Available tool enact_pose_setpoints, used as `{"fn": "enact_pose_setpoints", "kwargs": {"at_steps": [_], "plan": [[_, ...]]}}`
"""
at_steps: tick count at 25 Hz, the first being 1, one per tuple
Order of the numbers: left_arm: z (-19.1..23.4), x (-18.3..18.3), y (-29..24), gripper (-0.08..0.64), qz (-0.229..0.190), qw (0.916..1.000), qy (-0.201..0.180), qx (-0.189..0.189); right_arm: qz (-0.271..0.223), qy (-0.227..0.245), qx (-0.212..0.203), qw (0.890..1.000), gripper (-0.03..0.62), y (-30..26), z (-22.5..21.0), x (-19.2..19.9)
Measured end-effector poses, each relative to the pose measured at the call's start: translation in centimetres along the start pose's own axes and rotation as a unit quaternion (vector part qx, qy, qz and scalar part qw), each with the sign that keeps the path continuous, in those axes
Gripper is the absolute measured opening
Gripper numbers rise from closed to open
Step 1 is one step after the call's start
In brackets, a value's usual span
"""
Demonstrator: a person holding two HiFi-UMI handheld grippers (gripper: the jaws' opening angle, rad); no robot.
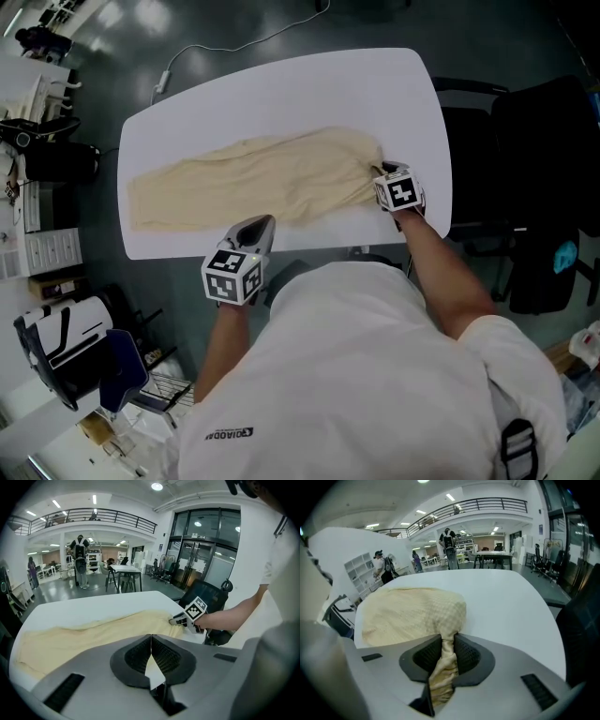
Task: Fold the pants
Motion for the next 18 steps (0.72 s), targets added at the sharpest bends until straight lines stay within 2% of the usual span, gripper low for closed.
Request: {"fn": "enact_pose_setpoints", "kwargs": {"at_steps": [4,7,14,18], "plan": [[0.2,0.3,0.6,0.029,-0.006,0.9999,0.011,-0.008,-0.029,-0.09,-0.047,0.994,0.08,0.9,-0.9,-0.1],[0.7,0.1,1.4,0.028,-0.026,0.9991,0.033,-0.01,-0.067,-0.143,-0.088,0.984,0.077,1.6,-0.9,-0.4],[3.4,0.3,4.5,0.028,-0.058,0.996,0.054,-0.042,-0.127,-0.184,-0.148,0.963,0.077,4.3,2.2,-3.3],[5.1,0.2,5.9,0.028,-0.074,0.9949,0.054,-0.043,-0.16,-0.189,-0.167,0.954,0.077,5.5,4.5,-6.0]]}}
Point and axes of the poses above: the fingertips, and each gripper's own axes: y backward along the fingers, z to its left, x out of its underside, the point moved 7 cm from there along y, backward along the fingers, and after that the axes turned 12 degrees about y, right-handed, at the moved point
